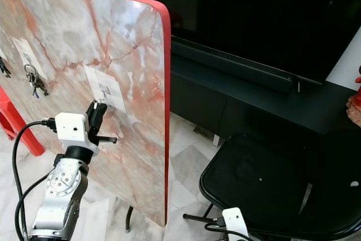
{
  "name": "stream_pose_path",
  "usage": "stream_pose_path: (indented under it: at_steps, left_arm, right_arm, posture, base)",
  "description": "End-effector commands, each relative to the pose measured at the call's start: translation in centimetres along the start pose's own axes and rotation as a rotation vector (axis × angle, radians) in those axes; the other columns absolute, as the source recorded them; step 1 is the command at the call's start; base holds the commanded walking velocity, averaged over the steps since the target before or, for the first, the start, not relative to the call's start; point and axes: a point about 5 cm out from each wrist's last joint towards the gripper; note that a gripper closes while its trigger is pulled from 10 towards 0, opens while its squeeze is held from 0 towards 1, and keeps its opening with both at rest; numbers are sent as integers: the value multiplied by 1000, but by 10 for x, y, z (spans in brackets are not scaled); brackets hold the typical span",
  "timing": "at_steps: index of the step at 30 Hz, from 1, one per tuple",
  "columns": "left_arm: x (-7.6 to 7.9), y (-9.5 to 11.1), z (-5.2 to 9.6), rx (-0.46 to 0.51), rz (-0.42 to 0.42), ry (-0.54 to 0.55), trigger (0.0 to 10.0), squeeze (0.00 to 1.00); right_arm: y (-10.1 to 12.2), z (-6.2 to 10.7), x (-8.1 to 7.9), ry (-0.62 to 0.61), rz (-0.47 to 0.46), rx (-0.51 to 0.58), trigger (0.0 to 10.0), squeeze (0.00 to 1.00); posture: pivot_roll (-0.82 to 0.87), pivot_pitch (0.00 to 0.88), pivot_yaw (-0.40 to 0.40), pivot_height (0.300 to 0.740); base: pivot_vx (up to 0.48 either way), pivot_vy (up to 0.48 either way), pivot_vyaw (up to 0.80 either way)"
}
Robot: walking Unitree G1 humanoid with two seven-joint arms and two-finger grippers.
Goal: Hang keys on a hook
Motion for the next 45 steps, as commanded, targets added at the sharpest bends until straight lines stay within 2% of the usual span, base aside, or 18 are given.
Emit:
stream_pose_path:
  at_steps: [1,45]
  left_arm:
    - [2,7,-4,21,0,-3,10000,0]
    - [10,6,-11,-16,22,-31,10000,0]
  right_arm:
    - [3,0,1,-5,-5,1,10000,0]
    - [1,0,1,-5,0,-5,10000,0]
  posture:
    - [47,0,-59,740]
    - [46,0,-58,740]
  base:
    - [0,0,0]
    - [0,0,0]
Point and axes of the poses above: a point about 5 cm out from each wrist's last joint towards the gripper, its own z axis pointing back from the gripper into the wrist, its own y axis along the axis of the wrist's last joint, x = y × z, and after that the axes turned 6 degrees about -z, right-handed
